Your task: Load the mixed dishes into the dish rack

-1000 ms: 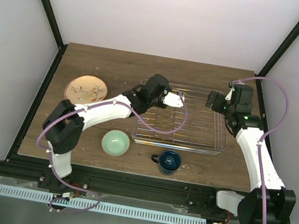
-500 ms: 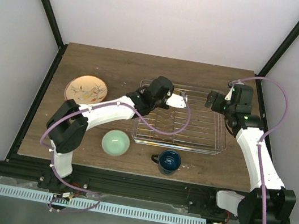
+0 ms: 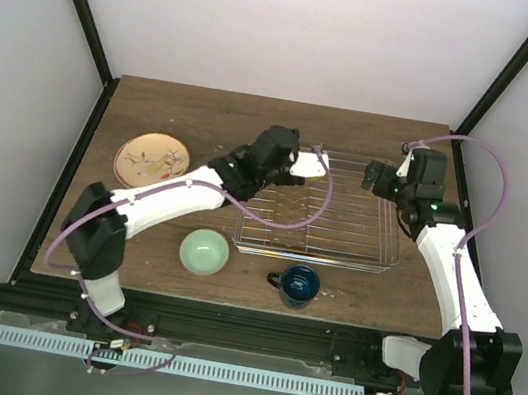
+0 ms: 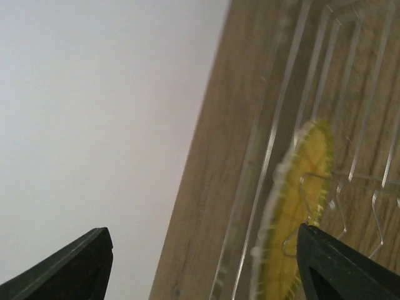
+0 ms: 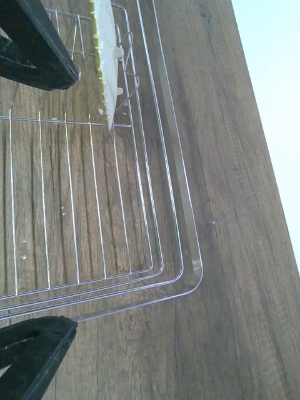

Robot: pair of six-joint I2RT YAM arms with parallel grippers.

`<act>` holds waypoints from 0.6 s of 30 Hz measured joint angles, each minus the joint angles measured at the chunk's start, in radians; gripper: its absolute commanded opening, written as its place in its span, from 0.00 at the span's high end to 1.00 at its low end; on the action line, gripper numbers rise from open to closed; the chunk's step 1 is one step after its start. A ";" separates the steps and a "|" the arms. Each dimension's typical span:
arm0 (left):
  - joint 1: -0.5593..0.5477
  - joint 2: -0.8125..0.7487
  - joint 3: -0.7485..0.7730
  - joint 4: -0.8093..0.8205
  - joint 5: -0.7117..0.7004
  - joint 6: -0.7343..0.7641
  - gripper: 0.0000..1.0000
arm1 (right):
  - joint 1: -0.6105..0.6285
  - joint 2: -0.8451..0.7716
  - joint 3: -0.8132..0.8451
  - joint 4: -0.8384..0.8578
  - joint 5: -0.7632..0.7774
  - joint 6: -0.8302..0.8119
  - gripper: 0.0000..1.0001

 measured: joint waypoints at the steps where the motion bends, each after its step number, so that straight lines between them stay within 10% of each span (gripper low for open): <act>1: 0.003 -0.027 -0.002 -0.003 0.003 -0.034 0.12 | -0.001 0.002 0.000 0.000 0.000 0.000 0.00; 11: 0.325 -0.275 0.032 -0.097 0.053 -0.583 0.09 | -0.006 0.001 -0.030 0.018 -0.056 -0.001 0.00; 18: 0.805 -0.222 -0.003 -0.248 0.275 -1.099 0.24 | -0.006 -0.031 -0.048 0.024 -0.065 0.000 0.00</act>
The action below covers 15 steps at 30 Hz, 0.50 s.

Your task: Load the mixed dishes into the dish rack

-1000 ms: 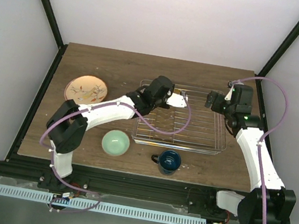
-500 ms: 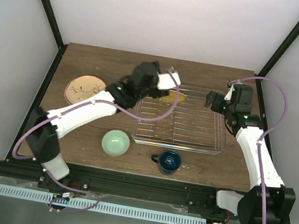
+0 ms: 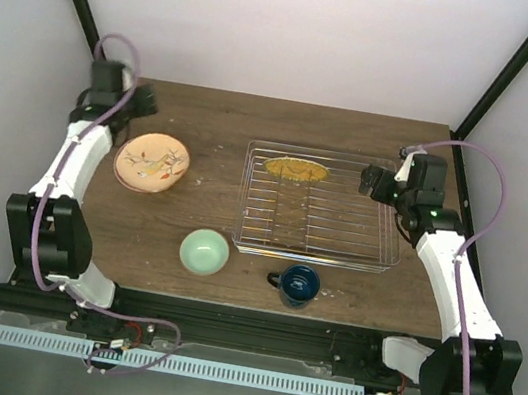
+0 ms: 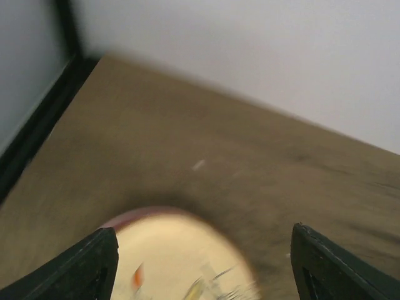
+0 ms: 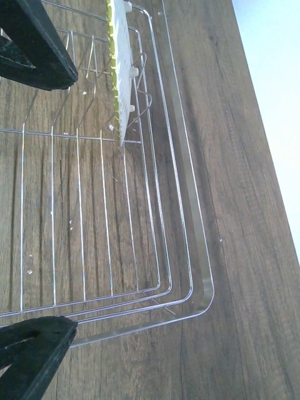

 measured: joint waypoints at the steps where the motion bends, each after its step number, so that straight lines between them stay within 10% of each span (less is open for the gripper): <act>1: 0.085 0.004 -0.056 0.004 0.044 -0.068 0.23 | 0.000 -0.004 -0.002 0.000 -0.003 0.000 0.00; 15: 0.263 -0.058 -0.376 0.020 0.150 -0.378 0.19 | 0.000 0.010 -0.003 -0.006 -0.029 0.008 0.00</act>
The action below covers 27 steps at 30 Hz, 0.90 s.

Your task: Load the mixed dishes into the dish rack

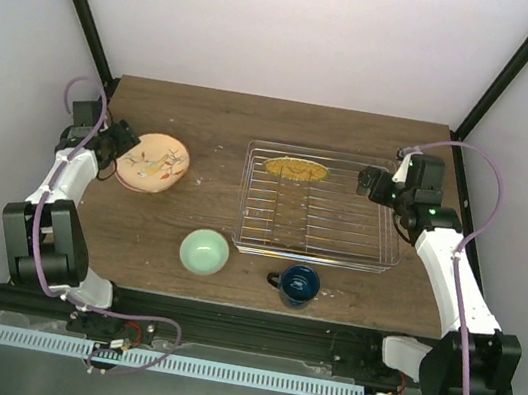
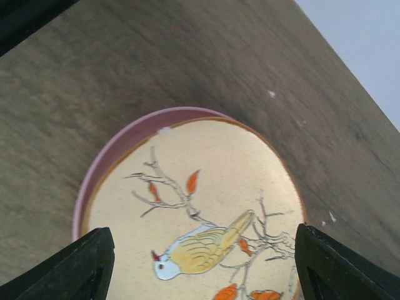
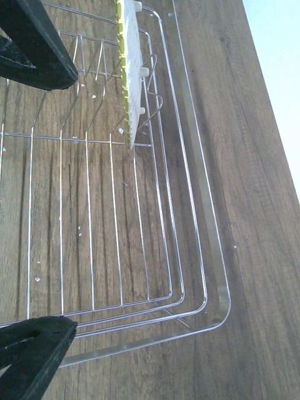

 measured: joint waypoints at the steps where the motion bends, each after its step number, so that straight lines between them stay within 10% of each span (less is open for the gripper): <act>1: 0.013 -0.004 -0.014 0.010 0.006 -0.009 0.19 | 0.000 0.004 0.000 -0.003 -0.002 0.000 0.00; 27: 0.123 0.113 -0.198 0.209 0.165 -0.097 0.21 | 0.000 0.027 0.000 -0.018 -0.066 -0.021 0.00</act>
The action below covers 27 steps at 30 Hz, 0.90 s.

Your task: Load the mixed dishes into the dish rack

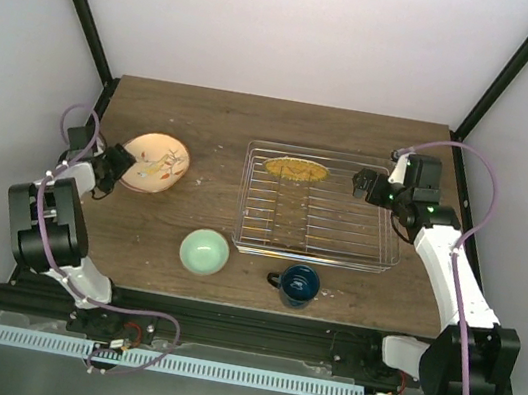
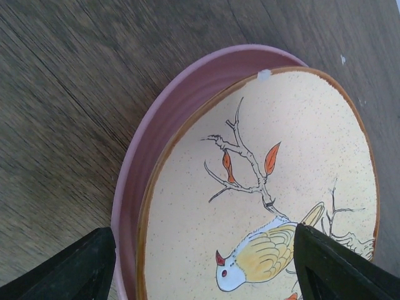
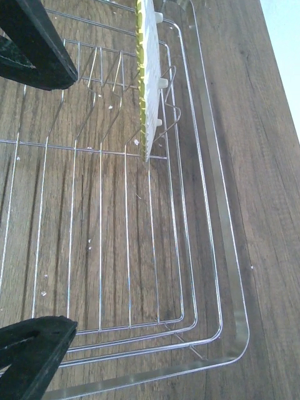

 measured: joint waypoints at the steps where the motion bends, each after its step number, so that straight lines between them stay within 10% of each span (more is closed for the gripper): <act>1: 0.000 0.004 -0.003 0.005 0.005 0.000 0.21 | 0.000 0.002 0.000 0.000 0.000 -0.001 0.00; 27: 0.005 -0.056 -0.019 0.039 0.026 -0.009 0.23 | 0.000 0.037 0.001 0.000 -0.009 -0.008 0.00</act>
